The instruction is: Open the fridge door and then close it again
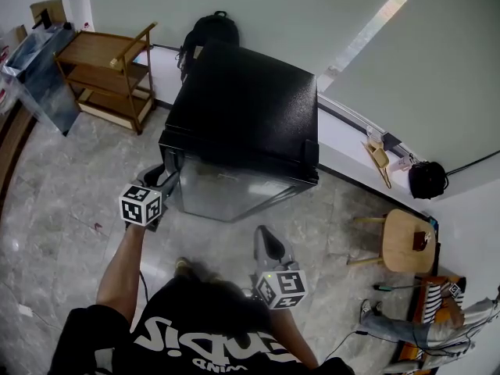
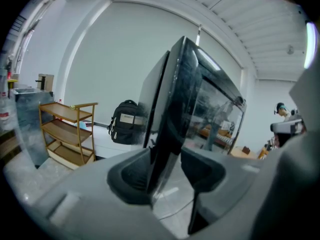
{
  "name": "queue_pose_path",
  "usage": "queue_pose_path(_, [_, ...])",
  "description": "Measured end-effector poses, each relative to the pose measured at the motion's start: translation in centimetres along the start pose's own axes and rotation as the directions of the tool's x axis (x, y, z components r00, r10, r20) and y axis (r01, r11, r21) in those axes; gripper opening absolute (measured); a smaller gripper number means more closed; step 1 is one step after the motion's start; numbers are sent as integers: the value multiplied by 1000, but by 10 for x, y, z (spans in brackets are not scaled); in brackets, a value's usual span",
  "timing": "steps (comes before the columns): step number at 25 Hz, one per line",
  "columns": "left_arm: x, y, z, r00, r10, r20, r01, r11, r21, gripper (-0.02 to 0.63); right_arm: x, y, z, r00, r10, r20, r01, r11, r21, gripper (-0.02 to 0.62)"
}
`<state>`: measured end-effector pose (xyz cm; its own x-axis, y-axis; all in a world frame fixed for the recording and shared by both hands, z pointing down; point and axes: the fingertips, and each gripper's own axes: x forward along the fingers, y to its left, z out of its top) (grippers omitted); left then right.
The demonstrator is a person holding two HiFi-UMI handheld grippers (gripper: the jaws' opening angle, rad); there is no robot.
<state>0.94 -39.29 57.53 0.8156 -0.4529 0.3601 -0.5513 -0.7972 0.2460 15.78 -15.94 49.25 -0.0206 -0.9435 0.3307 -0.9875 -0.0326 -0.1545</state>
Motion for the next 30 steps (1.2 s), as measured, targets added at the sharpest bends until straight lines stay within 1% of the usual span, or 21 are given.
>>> queue_pose_path(7, [-8,-4,-4,1000,22,7,-22,1000,-5,186,-6,-1,-1,1000,10,-4,-10,1000,0,-3])
queue_pose_path(12, [-32,-20,-17,999,31,24,-30,999,-30,184,-7,-1,-2,999,32,-3,-32,999,-8,-3])
queue_pose_path(18, [-54,-37,-31,997,70,25,-69,997,-47,181,-25,8,-7,997,74,11,-74,997,-17,-3])
queue_pose_path(23, [-73,-55,-42,996,90,23,-88,994,-64,172,-43,3,-10,997,80,16,-80,997,-15,-3])
queue_pose_path(30, [-98,-79,-57,995,95,19,-94,993,-77,149,-60,1,-11,995,90,32,-90,996,-12,-3])
